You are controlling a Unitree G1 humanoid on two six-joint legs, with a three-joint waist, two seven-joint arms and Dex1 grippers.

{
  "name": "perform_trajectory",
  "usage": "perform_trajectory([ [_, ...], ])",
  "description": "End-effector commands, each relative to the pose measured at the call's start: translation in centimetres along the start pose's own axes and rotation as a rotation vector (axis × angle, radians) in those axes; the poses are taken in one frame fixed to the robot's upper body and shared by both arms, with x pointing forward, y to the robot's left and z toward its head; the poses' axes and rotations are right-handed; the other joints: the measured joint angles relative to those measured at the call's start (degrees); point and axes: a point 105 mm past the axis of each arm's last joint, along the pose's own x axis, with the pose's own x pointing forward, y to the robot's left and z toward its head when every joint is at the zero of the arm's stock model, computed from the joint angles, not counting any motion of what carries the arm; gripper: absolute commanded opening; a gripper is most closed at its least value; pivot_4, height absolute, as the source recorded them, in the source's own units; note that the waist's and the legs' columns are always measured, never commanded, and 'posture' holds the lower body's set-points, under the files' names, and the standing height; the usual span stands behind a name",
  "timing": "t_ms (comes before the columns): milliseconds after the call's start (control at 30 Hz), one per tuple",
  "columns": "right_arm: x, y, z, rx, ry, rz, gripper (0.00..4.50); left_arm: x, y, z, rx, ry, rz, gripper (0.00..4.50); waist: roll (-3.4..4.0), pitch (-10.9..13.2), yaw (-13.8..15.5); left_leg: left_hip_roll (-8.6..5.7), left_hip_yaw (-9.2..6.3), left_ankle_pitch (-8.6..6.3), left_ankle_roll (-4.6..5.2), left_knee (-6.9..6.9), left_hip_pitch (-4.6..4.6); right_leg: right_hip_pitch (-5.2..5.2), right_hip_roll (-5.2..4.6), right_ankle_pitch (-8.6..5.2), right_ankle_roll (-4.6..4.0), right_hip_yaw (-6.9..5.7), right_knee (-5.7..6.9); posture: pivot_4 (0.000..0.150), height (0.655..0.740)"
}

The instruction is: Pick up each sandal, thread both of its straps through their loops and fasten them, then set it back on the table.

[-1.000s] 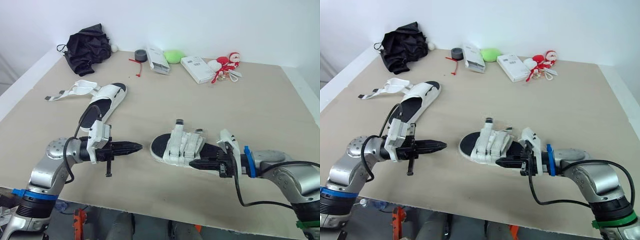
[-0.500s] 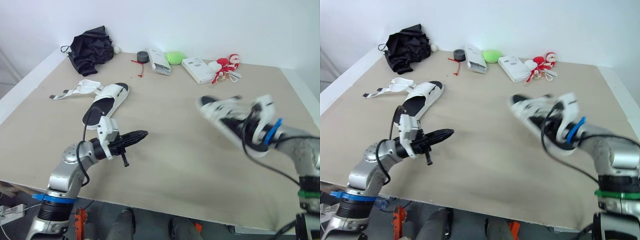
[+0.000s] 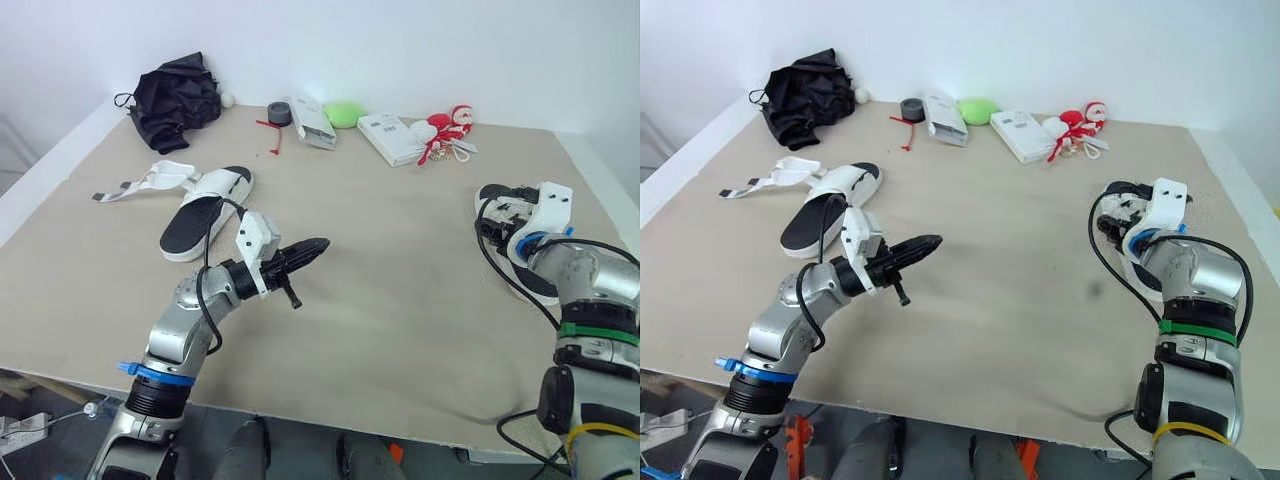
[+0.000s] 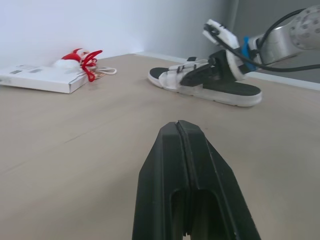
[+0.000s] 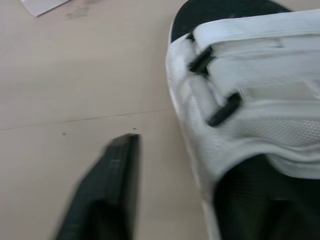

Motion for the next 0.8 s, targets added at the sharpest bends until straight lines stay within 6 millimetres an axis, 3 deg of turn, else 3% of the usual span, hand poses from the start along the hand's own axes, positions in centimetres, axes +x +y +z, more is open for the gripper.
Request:
perform_trajectory([
  [33, -1.8, -0.4, 2.2, 0.0, -0.079, 0.056, 4.24, 0.2, -0.7, 1.5, 0.027, -0.04, -0.054, 0.0, 0.0, 0.0, 0.17, 0.0, 0.0, 0.0, 0.0, 0.0, 0.0, 0.01, 0.0, 0.0, 0.0, 0.0, 0.0, 0.15, 0.738],
  [100, -2.9, -1.1, 2.1, -0.063, -0.089, 0.065, 4.24, 0.1, -1.0, 1.7, 0.016, -0.048, -0.075, 0.0, 0.0, 0.0, 0.36, -0.01, -0.01, 0.0, 0.0, -0.01, -0.03, 0.0, -0.01, -0.01, 0.03, -0.01, -0.01, 0.15, 0.738],
  [233, -8.2, -4.0, 1.7, -0.125, -0.092, 0.108, 4.24, -0.6, -1.1, 2.5, -0.018, -0.078, -0.103, 0.0, 0.09, 0.0, 1.09, -0.05, -0.1, -0.02, 0.03, -0.02, -0.09, 0.0, -0.06, -0.07, 0.1, -0.09, -0.03, 0.15, 0.738],
  [300, -10.0, -3.7, 1.4, -0.169, -0.078, 0.164, 4.24, -0.9, -1.0, 2.7, -0.02, -0.083, -0.112, 0.0, 0.22, 0.01, 1.24, -0.11, -0.08, -0.05, 0.08, -0.02, -0.14, -0.01, -0.13, -0.1, 0.14, -0.09, -0.06, 0.15, 0.738],
  [400, -12.3, -0.8, 0.2, -0.232, -0.048, 0.35, 4.24, -1.9, -0.4, 3.1, -0.066, -0.095, -0.088, 0.0, 0.24, -0.01, -0.36, 0.0, 0.14, -0.09, 0.14, 0.04, 0.06, 0.05, -0.03, -0.04, 0.08, 0.13, -0.05, 0.15, 0.738],
  [533, -15.1, 6.1, -1.8, -0.328, -0.031, 0.711, 4.24, -3.1, 0.8, 2.7, -0.101, -0.072, -0.013, 0.0, 0.22, 0.01, -1.27, 0.2, 0.18, 0.01, 0.28, -0.01, 0.37, 0.16, 0.23, -0.07, 0.27, 0.28, -0.01, 0.15, 0.738],
  [633, -14.8, 10.6, -3.7, -0.353, -0.009, 0.923, 4.3, -4.4, 2.1, 1.7, -0.071, -0.025, 0.107, 0.78, 0.07, 0.07, -1.34, 0.42, 0.15, 0.02, 0.28, 0.01, 0.77, 0.26, 0.64, 0.19, 0.02, 0.62, 0.01, 0.15, 0.738],
  [800, -13.3, 14.4, -4.3, -0.333, -0.009, 1.076, 4.3, -6.9, 3.8, 1.1, -0.048, 0.014, 0.315, 3.17, -0.06, 0.15, -1.07, 0.48, 0.38, 0.22, 0.13, 0.03, 0.78, 0.16, 0.69, 0.33, -0.3, 0.92, -0.06, 0.15, 0.738],
])
